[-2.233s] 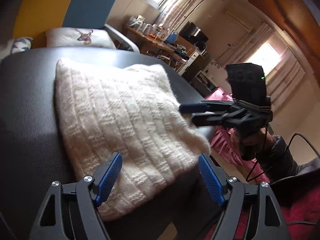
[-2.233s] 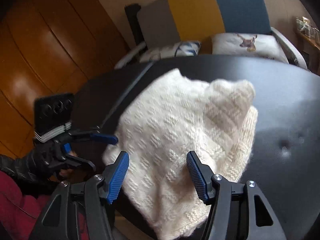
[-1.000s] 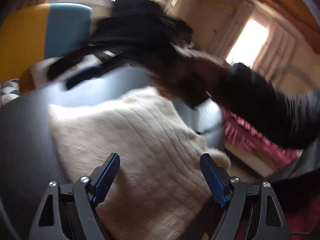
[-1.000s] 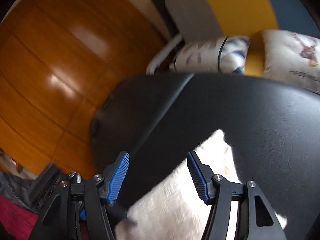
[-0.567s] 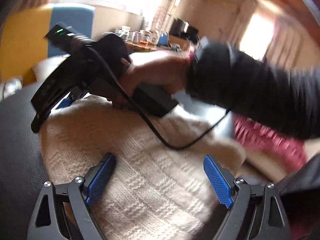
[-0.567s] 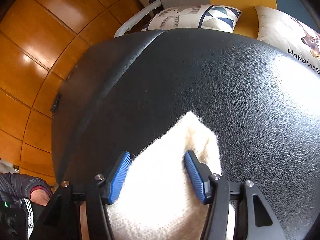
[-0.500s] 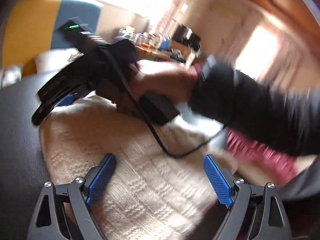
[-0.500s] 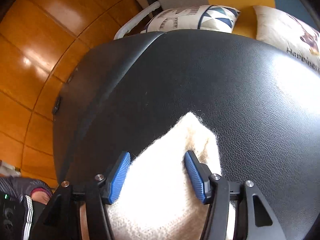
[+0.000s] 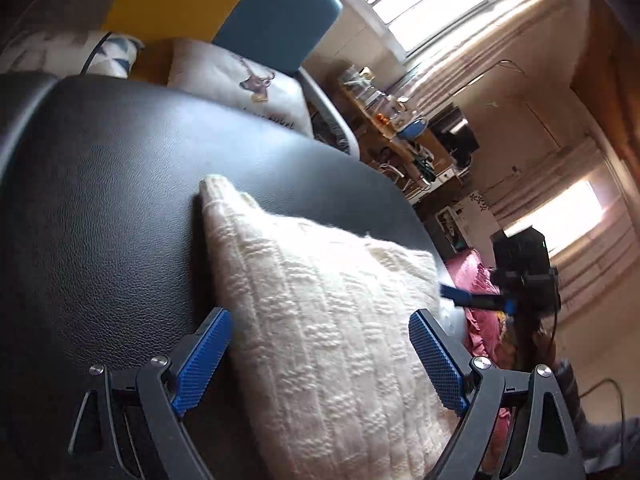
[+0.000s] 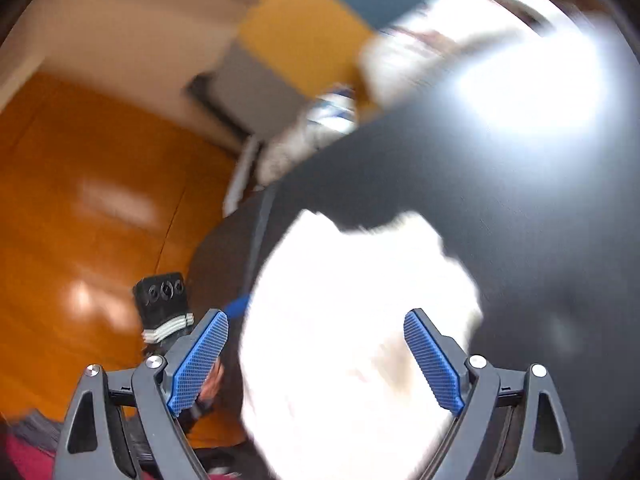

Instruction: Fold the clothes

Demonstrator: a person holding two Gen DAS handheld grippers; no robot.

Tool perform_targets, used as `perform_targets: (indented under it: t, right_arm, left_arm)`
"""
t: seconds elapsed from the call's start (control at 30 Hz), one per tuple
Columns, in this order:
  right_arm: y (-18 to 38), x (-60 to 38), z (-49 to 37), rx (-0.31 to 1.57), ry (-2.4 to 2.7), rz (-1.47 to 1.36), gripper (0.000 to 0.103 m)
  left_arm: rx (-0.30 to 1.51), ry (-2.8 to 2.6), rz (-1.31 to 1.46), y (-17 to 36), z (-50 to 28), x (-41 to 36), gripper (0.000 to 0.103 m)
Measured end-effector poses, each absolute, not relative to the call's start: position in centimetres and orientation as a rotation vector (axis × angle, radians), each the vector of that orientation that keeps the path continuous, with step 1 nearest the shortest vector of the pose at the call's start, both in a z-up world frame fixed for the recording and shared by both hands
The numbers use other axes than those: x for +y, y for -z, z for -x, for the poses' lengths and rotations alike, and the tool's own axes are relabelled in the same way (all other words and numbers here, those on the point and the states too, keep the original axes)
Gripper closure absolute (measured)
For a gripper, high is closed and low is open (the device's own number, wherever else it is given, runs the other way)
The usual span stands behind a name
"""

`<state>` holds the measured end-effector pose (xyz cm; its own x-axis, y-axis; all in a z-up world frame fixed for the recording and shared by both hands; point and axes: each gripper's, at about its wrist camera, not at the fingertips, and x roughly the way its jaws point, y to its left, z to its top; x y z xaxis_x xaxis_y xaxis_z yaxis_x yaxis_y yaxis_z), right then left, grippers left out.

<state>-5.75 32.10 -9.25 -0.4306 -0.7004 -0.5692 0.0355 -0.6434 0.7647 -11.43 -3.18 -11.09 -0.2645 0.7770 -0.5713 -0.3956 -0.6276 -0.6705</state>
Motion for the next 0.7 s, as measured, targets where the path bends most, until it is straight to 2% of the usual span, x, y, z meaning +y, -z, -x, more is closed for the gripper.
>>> perform_targets:
  t: [0.17,0.4,0.53,0.63,0.7]
  right_arm:
    - [13.8,33.4,0.6,-1.116,1.989,-1.397,0.011]
    - [15.4,31.4,0.8,-1.146,1.933,-1.365,0.01]
    - [15.5,29.1,4.3,-1.102,1.982,-1.381,0.01]
    - [15.6,26.7,6.3,-1.021,1.982,-1.422,0.001]
    - [15.3,25.6,6.6,-0.937,2.003,-1.456,0.0]
  left_arm:
    - [-0.525,-1.936,1.315,13.5,12.3,-3.1,0.011]
    - [-0.482,-1.86,1.34,14.0,12.3,-1.4,0.007]
    - [-0.453,-1.833,1.332,13.6,12.2,-1.0,0.005]
    - [-0.417,-1.832,1.32,13.6,12.2,-0.8,0.004]
    - [-0.393,-1.831,1.313,13.7,12.2,-0.6,0.004]
